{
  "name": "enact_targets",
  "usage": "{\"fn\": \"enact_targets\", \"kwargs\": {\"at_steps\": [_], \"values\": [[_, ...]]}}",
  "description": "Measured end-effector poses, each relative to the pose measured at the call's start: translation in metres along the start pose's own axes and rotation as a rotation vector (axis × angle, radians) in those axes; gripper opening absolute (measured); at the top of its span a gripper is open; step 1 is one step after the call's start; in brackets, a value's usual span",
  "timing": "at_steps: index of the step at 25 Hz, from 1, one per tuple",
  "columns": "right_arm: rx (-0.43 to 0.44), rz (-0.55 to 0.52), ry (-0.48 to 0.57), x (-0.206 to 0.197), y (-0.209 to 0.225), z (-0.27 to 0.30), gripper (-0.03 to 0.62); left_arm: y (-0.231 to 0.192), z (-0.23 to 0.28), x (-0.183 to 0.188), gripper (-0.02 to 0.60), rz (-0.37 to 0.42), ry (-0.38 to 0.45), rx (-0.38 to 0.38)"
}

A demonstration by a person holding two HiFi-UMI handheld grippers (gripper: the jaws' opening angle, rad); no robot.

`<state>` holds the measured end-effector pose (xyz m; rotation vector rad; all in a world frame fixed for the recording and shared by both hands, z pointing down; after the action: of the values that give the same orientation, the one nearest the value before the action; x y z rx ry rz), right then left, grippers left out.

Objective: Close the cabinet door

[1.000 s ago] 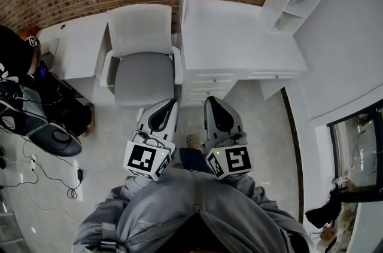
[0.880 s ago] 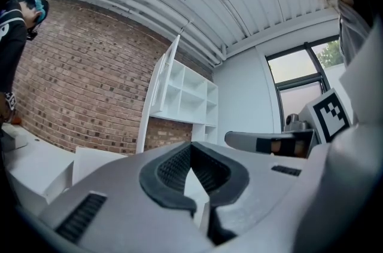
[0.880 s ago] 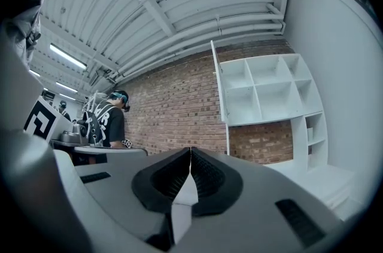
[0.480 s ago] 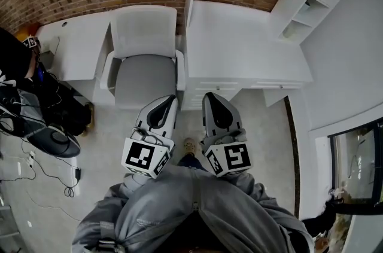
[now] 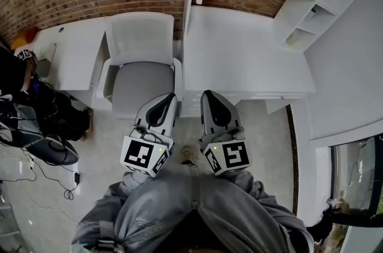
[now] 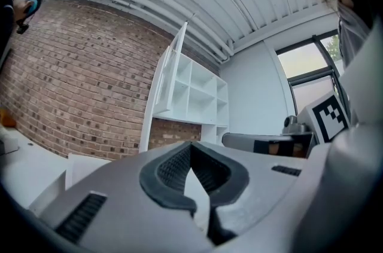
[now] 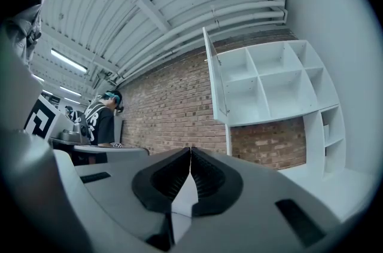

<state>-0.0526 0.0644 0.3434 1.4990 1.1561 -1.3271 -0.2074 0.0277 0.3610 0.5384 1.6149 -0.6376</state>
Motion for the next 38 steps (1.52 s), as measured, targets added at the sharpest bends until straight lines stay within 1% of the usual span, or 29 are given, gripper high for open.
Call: {"fn": "enact_targets", "kwargs": {"at_steps": [9, 13, 17, 25, 28, 32, 38], "values": [[0.031, 0.015, 0.005, -0.005, 0.054, 0.037, 0.028, -0.006, 0.061, -0.001, 0.003, 0.009, 0.001, 0.034], [0.065, 0.026, 0.001, -0.007, 0.077, 0.055, 0.027, -0.007, 0.086, -0.001, 0.003, 0.016, 0.003, 0.064], [0.095, 0.03, 0.008, -0.01, 0.092, 0.067, 0.028, -0.006, 0.101, -0.004, 0.003, 0.013, 0.008, 0.092], [0.124, 0.055, -0.004, -0.024, 0.097, 0.073, 0.026, -0.011, 0.106, -0.012, 0.003, 0.015, -0.002, 0.127], [0.115, 0.051, 0.0, -0.025, 0.098, 0.079, 0.026, -0.016, 0.11, -0.013, 0.003, 0.017, 0.0, 0.119], [0.103, 0.048, 0.009, -0.025, 0.097, 0.092, 0.026, -0.033, 0.118, -0.01, 0.003, 0.02, 0.009, 0.112], [0.076, 0.023, 0.034, -0.013, 0.099, 0.122, 0.027, -0.055, 0.14, 0.009, 0.003, 0.053, 0.026, 0.08]]}}
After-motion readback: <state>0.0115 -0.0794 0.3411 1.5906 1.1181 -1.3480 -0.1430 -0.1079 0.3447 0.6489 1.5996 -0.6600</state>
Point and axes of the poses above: the fingertips, and each gripper's own axes: z forward along the fingers, y to its right, x out of its top, the point moved 8 cm from there along -z, backward along the fingers, and after that the axes turned 2 degrees about y, right-handed, at the moved point
